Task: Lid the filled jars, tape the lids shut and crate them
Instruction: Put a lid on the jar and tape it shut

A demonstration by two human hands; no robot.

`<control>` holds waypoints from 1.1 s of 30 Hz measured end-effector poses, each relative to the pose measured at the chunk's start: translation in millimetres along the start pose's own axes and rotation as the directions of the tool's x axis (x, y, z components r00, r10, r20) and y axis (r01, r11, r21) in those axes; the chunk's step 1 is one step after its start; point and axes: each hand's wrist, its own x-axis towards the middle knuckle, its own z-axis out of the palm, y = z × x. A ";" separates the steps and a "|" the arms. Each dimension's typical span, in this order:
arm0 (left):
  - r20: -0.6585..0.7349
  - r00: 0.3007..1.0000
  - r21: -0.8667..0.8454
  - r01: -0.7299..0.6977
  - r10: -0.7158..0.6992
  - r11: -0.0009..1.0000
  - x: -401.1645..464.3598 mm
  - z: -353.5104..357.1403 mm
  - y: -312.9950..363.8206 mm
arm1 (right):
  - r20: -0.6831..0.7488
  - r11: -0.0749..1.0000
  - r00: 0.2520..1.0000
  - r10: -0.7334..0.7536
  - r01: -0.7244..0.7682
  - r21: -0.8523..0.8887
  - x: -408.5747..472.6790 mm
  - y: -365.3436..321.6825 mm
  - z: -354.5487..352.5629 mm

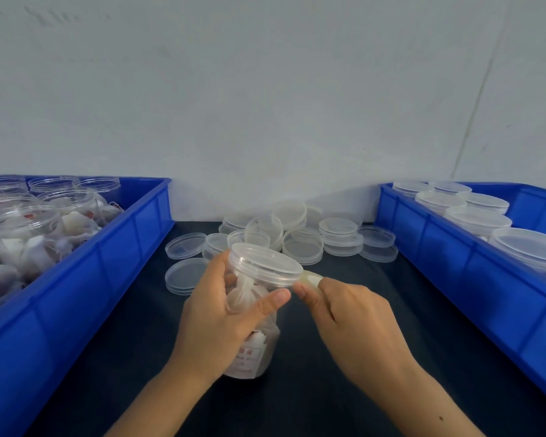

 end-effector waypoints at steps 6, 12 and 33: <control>-0.153 0.988 0.072 0.032 -0.021 0.997 -0.7 6.4 0.1 | 0.058 0.998 0.998 0.006 -0.009 0.056 -4.0 -11.8 4.9; -0.187 0.982 -0.010 0.012 -0.014 1.000 -1.3 6.5 -2.4 | 0.108 0.995 0.994 -0.020 0.010 0.096 -1.5 -8.6 -2.2; 0.069 0.998 -0.199 0.020 -0.006 0.980 13.6 -8.9 -11.9 | 0.064 0.997 0.995 -0.072 0.073 -0.008 8.9 16.0 -19.0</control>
